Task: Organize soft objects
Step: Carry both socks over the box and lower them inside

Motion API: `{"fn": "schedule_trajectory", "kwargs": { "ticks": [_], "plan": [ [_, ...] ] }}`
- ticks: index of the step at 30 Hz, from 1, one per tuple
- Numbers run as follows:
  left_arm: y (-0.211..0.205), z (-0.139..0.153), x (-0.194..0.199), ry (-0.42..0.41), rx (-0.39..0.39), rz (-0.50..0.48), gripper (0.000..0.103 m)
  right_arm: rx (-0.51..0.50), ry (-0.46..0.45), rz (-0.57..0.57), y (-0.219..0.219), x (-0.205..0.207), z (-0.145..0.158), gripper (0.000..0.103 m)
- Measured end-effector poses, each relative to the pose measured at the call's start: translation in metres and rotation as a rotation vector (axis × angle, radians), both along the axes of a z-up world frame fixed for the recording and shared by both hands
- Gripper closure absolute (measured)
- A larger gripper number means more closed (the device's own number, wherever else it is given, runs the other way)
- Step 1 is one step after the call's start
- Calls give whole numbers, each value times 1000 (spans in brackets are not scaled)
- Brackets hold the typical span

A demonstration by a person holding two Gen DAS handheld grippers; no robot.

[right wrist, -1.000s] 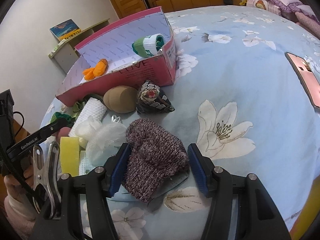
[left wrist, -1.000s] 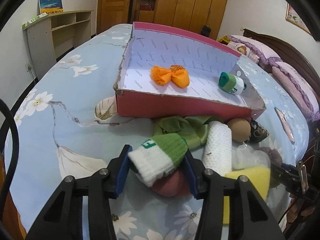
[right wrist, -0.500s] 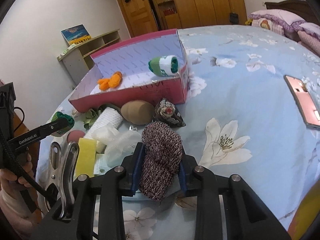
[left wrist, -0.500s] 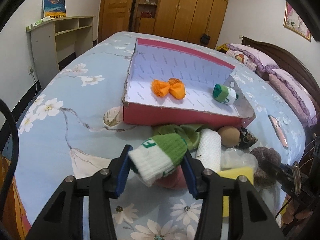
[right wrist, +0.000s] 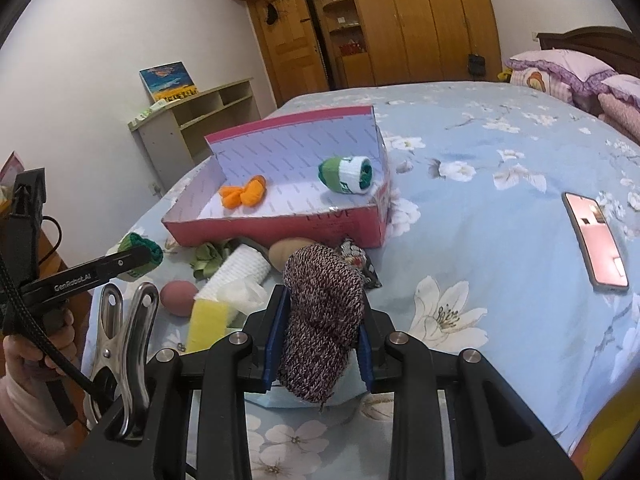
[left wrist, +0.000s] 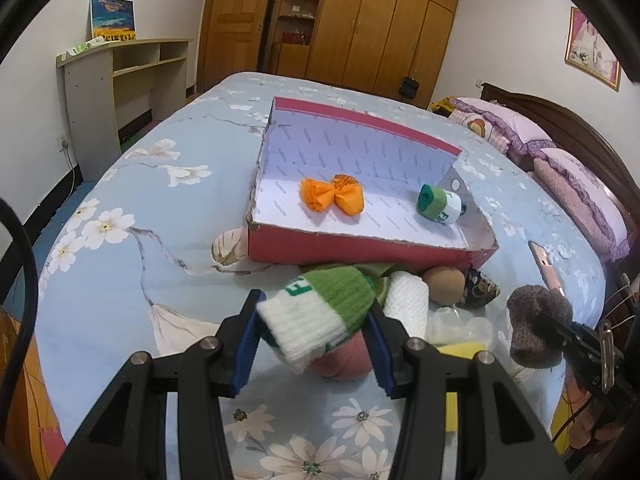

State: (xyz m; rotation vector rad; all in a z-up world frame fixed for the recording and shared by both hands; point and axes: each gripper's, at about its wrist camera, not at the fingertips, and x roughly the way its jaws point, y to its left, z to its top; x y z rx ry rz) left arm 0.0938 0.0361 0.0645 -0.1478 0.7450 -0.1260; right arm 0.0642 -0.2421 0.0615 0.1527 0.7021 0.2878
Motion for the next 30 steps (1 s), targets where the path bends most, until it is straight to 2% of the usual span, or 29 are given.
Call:
{"fn": "schedule_trajectory", "kwargs": {
  "ticks": [11, 23, 30],
  "plan": [
    [-3, 11, 11, -22, 7, 0, 53, -14, -30, 26, 6, 4, 10, 72],
    [-20, 35, 54, -100, 62, -11, 53, -10, -30, 35, 10, 6, 10, 72],
    [-28, 31, 81, -107, 84, -24, 53, -22, -32, 40, 12, 14, 11, 72]
  ]
}}
